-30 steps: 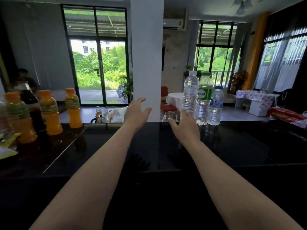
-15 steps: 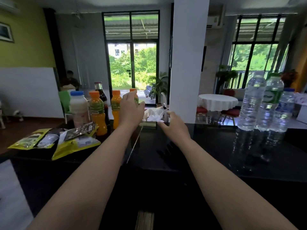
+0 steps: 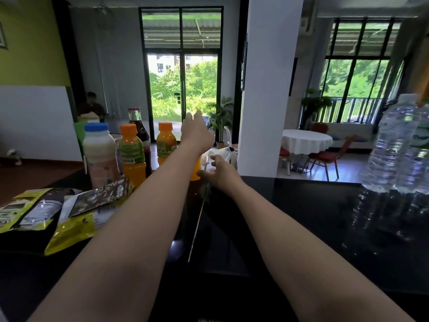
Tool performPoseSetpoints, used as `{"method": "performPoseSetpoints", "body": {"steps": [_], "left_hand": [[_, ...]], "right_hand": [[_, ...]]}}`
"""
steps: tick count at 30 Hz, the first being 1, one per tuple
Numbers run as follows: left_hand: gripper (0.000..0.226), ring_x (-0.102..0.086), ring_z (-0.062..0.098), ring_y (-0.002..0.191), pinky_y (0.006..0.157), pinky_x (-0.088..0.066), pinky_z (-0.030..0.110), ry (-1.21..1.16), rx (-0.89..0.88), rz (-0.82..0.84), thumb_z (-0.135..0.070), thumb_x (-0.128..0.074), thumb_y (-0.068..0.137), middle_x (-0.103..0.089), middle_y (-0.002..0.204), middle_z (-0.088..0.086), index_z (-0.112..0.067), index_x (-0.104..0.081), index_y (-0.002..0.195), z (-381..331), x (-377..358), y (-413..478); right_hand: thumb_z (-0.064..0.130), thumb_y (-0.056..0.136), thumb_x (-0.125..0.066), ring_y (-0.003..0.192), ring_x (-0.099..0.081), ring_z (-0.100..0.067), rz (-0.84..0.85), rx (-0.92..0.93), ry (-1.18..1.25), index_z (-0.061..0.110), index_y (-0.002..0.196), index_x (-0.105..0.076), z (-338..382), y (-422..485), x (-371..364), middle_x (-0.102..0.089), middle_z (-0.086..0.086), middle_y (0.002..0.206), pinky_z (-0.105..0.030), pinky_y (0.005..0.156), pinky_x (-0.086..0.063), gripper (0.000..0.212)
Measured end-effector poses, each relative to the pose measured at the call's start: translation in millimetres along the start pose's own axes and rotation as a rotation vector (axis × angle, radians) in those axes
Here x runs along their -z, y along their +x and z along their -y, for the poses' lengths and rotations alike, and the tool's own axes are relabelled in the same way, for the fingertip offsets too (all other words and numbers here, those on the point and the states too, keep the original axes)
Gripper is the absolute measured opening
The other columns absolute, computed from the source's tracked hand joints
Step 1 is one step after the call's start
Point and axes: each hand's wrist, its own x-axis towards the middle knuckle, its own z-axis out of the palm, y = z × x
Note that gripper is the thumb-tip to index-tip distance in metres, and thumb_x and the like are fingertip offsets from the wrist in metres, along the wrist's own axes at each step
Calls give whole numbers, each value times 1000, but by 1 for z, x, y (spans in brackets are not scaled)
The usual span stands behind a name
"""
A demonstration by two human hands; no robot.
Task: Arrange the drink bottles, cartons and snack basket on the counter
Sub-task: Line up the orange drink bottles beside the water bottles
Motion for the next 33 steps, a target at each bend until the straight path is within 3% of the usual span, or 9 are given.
{"method": "performPoseSetpoints", "body": {"steps": [4,9,13,19,23,26,30,33], "left_hand": [[76,-28,36,140,104,-38,40,-26,44,-62,-4,-54,92,-7,159,13,-13,-10,153,4,-8,6],[67,-42,32,129,93,-43,36,-78,24,-172,4,-55,87,-29,150,11,-11,-30,147,13,-11,9],[56,-53,26,114,86,-47,32,-199,-2,-256,8,-54,83,-50,134,8,-14,-48,135,16,-10,7],[45,-58,27,103,84,-54,43,-369,8,-259,1,-60,82,-60,120,4,-19,-56,123,6,-18,-5],[42,-57,23,105,88,-53,41,-505,-6,-208,-6,-69,81,-60,116,0,-19,-59,119,-5,-22,-12],[43,-59,21,105,75,-54,27,-632,-28,-156,-7,-73,79,-61,116,0,-19,-60,119,-25,-33,-22],[43,-58,19,106,90,-54,37,-685,-84,-90,-8,-73,80,-61,117,1,-18,-61,119,-68,-56,-40],[46,-59,18,106,94,-52,36,-715,-123,-44,-8,-73,80,-61,120,4,-15,-58,123,-102,-75,-52]], "right_hand": [[41,88,-64,119,-56,-29,100,-39,21,9,144,-35,6,18,-13,-55,-12,135,-40,98,-45,71],[39,90,-60,110,-58,-28,24,-25,-23,12,122,-54,7,28,-24,-64,-9,121,-31,80,-36,43],[40,87,-65,111,-58,-29,-21,-54,13,10,123,-51,5,31,-24,-63,-10,121,-34,83,-43,48],[33,83,-72,112,-58,-27,16,-149,171,10,125,-50,-1,29,-12,-61,-10,124,-41,96,-48,53],[33,85,-71,111,-56,-22,10,-154,139,16,134,-44,-19,12,17,-59,-6,129,-30,83,-44,58],[33,88,-68,108,-57,-21,-27,-157,111,15,134,-47,-37,-11,48,-59,-6,129,-30,77,-43,54],[34,88,-67,110,-57,-24,-103,-183,68,12,131,-50,-60,-43,87,-59,-7,127,-31,79,-43,51],[35,88,-68,111,-58,-26,-164,-206,48,11,128,-53,-80,-67,117,-60,-8,125,-36,86,-48,49]]}}
